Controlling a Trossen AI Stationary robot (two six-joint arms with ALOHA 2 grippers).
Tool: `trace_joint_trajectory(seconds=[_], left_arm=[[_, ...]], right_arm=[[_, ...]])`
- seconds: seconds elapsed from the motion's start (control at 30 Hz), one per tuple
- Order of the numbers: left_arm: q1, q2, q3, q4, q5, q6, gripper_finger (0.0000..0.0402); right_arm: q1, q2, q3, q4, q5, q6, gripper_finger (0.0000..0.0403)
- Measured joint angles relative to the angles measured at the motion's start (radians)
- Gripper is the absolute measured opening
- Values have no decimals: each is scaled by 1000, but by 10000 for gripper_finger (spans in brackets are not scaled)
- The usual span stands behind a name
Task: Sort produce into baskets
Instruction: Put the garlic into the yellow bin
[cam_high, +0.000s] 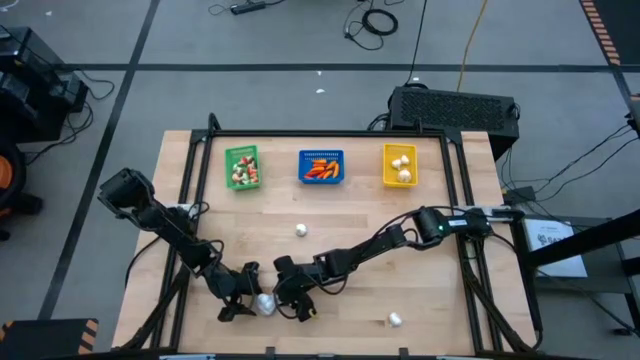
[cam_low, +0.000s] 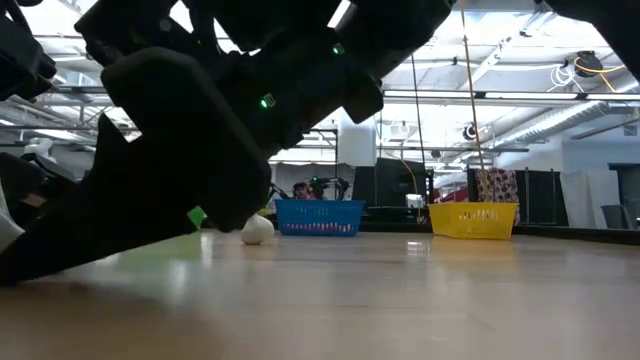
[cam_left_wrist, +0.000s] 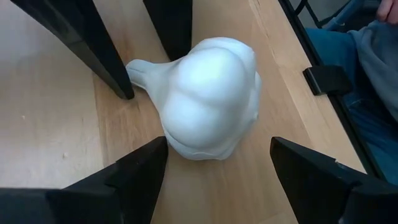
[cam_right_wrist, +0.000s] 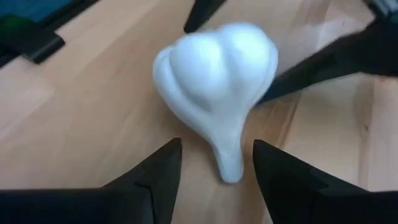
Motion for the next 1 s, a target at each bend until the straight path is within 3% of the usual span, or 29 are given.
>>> trace_joint_trajectory(seconds=[0.47,0.63,1.0], left_arm=[[-1,0,0,-2,1,4,294],[0,-1,0,-3,12,4,294],[-1,-67,-2,-118,-21,-3,294]], right_arm=[[1,0,0,-19,-4,41,13],[0,-3,0,-33,-1,88,15],[18,-168,-1,-403,24,144,12]])
